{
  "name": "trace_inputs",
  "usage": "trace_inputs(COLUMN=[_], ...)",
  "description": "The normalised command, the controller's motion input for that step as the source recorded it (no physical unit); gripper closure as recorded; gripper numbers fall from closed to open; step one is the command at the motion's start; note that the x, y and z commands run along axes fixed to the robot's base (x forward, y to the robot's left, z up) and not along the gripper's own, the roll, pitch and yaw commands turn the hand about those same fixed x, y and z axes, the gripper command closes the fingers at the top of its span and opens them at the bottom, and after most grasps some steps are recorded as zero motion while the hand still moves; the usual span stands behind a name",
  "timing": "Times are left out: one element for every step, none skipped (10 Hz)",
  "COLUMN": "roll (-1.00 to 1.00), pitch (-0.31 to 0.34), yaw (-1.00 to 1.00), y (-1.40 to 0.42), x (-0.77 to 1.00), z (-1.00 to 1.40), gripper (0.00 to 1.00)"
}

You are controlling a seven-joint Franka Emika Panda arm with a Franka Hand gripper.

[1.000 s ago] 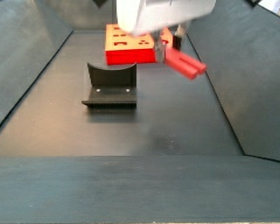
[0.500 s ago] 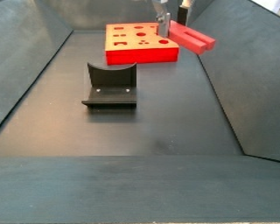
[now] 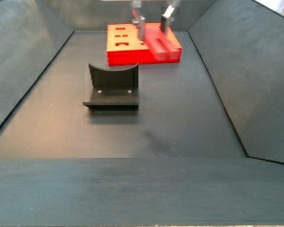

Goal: Pick up the double-square object. Move up. Place the double-square object on the fixture. Regrasp the double-square object. Move to above the board. Insert the double-square object.
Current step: Place the double-square object on the fixture.

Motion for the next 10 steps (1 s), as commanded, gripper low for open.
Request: trace_inputs(roll=[-0.13, -0.15, -0.16, -0.15, -0.12, -0.11, -0.10, -0.11, -1.00, -1.00], pitch=[-0.217, -0.216, -0.175, -0.142, -0.099, -0.082, -0.052, -0.026, 0.107, 0.117], yaw=[-1.00, -1.00, -0.75, -0.60, -0.35, -0.26, -0.15, -0.08, 0.03, 0.03], y=[-0.08, -0.06, -0.01, 0.00, 0.01, 0.01, 0.01, 0.02, -0.02, -0.01], x=[1.00, 1.00, 0.85, 0.77, 0.62, 0.54, 0.38, 0.23, 0.31, 0.20], z=[-0.15, -0.12, -0.08, -0.07, -0.05, -0.05, -0.05, -0.04, 0.46, 0.45], gripper=[1.00, 1.00, 1.00, 1.00, 1.00, 1.00, 1.00, 1.00, 1.00, 1.00])
